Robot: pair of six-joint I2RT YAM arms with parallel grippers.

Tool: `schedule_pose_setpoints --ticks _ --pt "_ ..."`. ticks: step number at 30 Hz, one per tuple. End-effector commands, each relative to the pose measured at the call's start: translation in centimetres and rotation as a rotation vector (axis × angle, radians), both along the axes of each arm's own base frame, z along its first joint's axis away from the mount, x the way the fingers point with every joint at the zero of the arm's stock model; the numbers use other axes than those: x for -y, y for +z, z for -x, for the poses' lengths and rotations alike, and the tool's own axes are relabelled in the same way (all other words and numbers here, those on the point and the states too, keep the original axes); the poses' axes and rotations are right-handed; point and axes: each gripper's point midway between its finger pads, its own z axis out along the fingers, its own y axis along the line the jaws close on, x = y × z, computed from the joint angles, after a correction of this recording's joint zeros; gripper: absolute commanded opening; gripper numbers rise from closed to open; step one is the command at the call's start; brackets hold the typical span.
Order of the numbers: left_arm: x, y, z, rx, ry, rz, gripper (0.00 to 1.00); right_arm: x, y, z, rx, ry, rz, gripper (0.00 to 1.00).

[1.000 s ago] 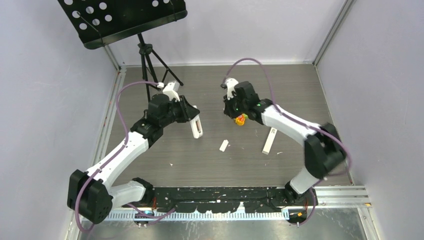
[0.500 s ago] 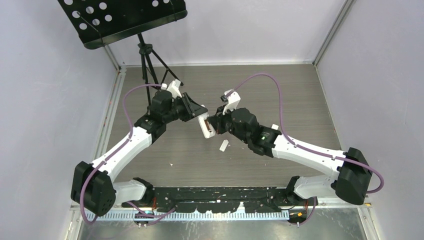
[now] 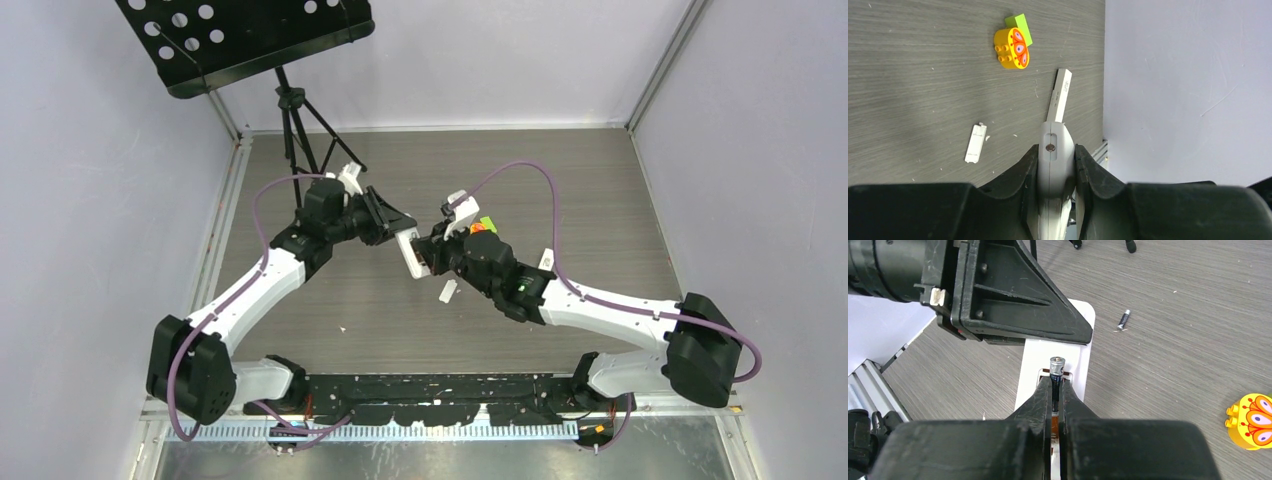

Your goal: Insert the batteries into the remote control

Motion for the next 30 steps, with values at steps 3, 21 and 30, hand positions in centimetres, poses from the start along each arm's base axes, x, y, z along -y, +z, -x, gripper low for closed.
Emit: schedule_pose_setpoints --ticks 3,21,30 --pt "1.6 4.9 0.6 0.034 -0.088 0.154 0.00 0.5 0.2 1.3 0.061 0.068 0.007 0.09" --pt "1.6 4.0 0.2 0.028 -0.105 0.133 0.00 1.3 3.9 3.6 -0.015 0.123 -0.044 0.44" --pt "1.4 3.4 -0.3 0.048 -0.092 0.114 0.00 3.8 6.7 2.7 -0.162 -0.091 -0.265 0.67"
